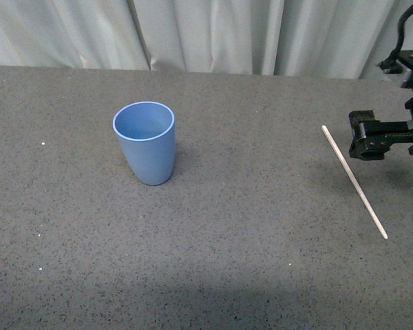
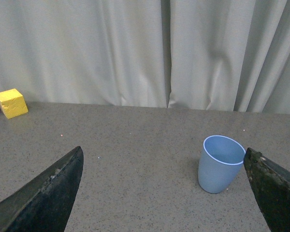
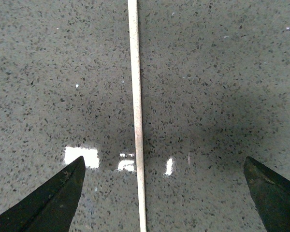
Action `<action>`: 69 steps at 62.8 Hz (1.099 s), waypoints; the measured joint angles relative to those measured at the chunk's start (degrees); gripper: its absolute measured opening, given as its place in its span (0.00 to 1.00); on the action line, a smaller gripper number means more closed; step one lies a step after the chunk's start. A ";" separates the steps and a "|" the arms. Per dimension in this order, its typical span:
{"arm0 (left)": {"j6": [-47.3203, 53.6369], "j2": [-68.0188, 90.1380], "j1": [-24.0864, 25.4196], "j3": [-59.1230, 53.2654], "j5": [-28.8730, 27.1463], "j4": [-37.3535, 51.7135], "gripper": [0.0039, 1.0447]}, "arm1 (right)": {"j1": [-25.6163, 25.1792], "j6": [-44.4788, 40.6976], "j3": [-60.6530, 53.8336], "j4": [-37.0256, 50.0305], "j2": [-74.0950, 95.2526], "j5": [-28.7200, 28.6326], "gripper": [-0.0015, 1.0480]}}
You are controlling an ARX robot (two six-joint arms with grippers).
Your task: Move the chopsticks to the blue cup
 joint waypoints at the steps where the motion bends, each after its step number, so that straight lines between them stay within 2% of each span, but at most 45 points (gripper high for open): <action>1: 0.00 0.00 0.00 0.00 0.00 0.00 0.94 | 0.15 0.39 0.61 -0.04 0.81 0.13 0.91; 30: 0.00 0.00 0.00 0.00 0.00 -0.02 0.94 | 2.51 6.86 10.64 -4.20 11.17 0.28 0.91; 36: 0.00 0.00 0.00 0.00 0.00 0.00 0.94 | 2.99 7.37 11.69 -5.46 12.37 0.37 0.80; 69: 0.00 0.00 0.00 0.00 0.00 -0.02 0.94 | 3.50 8.13 12.83 -7.72 13.79 2.36 0.04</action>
